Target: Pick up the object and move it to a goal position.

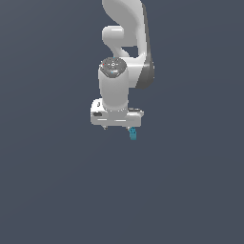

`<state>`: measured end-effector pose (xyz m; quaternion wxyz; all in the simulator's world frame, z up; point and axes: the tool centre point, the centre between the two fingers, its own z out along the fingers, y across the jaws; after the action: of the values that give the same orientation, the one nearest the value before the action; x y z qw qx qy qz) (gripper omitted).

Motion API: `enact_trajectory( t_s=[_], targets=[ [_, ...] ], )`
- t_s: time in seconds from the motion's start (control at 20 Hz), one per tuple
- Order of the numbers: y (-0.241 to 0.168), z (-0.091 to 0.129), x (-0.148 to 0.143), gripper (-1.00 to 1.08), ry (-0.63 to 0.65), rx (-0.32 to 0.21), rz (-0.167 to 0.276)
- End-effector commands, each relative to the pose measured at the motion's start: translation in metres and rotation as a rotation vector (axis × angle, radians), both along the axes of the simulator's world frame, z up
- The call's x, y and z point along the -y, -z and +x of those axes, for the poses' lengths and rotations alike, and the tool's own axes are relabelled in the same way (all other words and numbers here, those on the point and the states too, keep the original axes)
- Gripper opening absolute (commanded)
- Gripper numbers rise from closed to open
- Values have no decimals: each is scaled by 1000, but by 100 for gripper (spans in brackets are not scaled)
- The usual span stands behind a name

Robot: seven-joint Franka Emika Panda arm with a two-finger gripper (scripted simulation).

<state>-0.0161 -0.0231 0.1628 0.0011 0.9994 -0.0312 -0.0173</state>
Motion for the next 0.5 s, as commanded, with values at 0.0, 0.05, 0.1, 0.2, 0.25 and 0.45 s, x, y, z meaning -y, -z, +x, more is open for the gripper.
enact_trajectory(
  t_s=[0.0, 0.05, 0.1, 0.2, 0.25, 0.45],
  targets=[
    [1, -2, 8, 100, 13, -9, 0],
    [1, -2, 9, 100, 14, -10, 0],
    [1, -2, 8, 100, 14, -10, 0],
    [1, -2, 7, 100, 11, -8, 0],
    [2, -2, 5, 100, 8, -7, 0],
    [10, -7, -2, 100, -11, -4, -1]
  ],
)
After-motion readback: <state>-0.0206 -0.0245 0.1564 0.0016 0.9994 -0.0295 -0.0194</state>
